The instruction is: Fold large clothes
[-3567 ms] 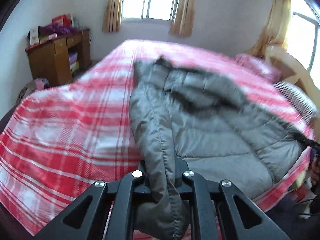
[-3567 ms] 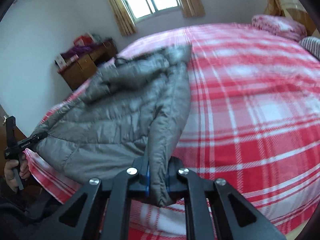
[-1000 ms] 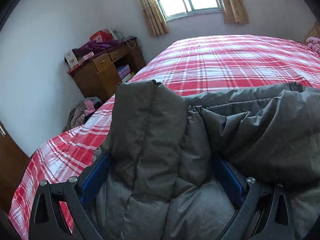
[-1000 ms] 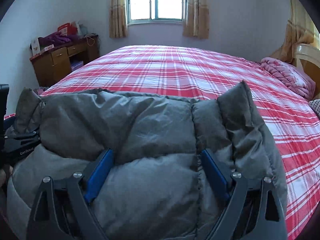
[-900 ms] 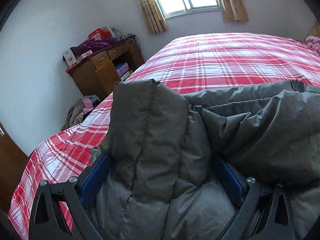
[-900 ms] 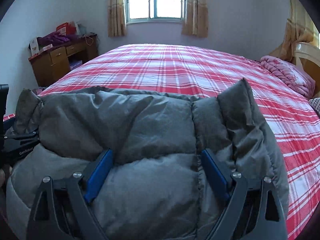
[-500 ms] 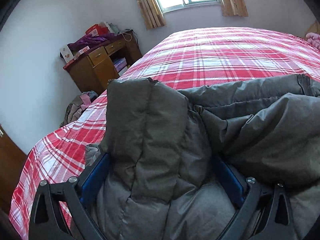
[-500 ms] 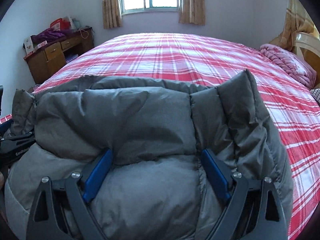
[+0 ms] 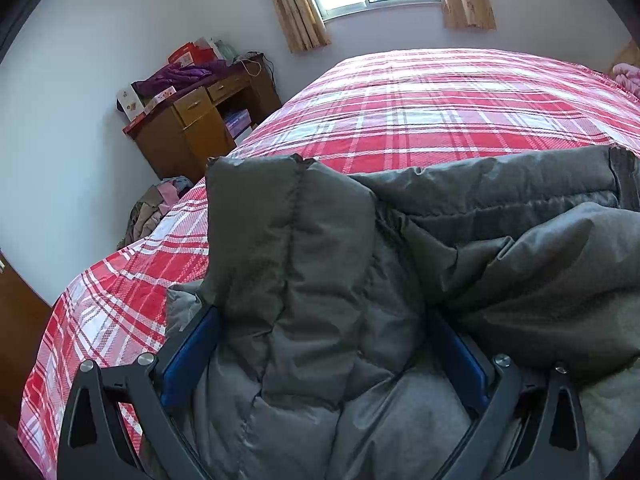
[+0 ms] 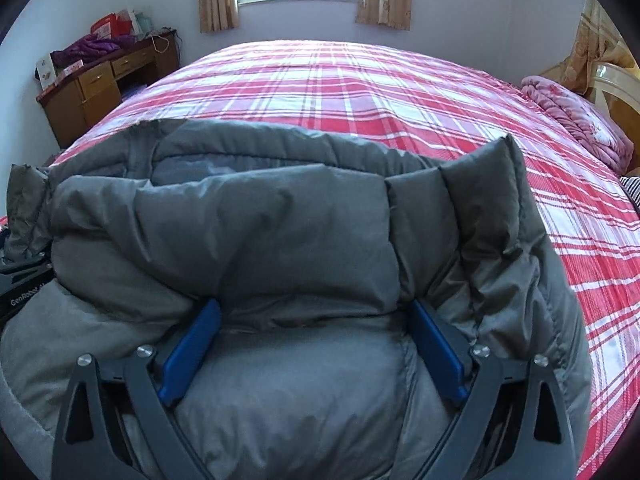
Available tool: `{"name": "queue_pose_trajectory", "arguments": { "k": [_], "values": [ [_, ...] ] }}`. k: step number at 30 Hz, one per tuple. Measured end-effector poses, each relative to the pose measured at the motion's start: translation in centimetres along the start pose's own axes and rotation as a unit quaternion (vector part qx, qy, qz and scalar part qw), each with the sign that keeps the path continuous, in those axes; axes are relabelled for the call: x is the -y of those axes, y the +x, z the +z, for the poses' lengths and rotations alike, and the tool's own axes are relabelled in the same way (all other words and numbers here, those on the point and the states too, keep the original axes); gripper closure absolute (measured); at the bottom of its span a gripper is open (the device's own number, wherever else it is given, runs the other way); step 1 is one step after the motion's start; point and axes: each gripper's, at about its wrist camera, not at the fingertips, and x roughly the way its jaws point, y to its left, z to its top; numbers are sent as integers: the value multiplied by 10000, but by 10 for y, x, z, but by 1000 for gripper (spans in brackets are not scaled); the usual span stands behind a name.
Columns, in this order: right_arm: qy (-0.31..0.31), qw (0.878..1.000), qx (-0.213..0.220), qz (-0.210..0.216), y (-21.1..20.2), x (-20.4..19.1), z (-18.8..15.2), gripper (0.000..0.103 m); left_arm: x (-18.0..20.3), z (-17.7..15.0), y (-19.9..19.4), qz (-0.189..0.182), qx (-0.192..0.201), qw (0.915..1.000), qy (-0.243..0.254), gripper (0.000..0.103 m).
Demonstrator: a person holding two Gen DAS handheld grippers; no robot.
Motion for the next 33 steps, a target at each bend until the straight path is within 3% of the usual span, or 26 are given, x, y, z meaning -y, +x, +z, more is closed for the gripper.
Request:
{"name": "queue_pose_trajectory", "arguments": {
  "k": [10, 15, 17, 19, 22, 25, 28, 33],
  "values": [
    [-52, 10000, -77, -21, 4, 0, 1, 6, -1, 1, -1, 27, -40, 10000, 46, 1],
    [-173, 9996, -208, -106, -1, -4, 6, 6, -36, -5, -48, -97, 220, 9996, -131, 1],
    [-228, 9994, -5, -257, -23, -7, 6, 7, -61, -17, -78, -306, 592, 9974, -267, 1],
    [-203, 9981, 562, -178, -61, -16, 1, 7, -76, -30, -88, -246, 745, 9962, -382, 1],
    [-333, 9949, 952, 60, -90, -45, -10, 7, -77, -44, -74, -89, 522, 9979, -374, 1],
    [-590, 9948, 833, -39, -77, -73, -24, 7, -73, -56, -50, -34, 175, 9991, -391, 1],
    [-628, 9963, 570, -106, -53, -77, -35, 7, -73, -63, -45, -132, 330, 9981, -498, 1],
    [-694, 9962, 497, -191, -42, -77, -38, 5, -70, -63, -35, -267, 143, 9985, -462, 1]
  ]
}}
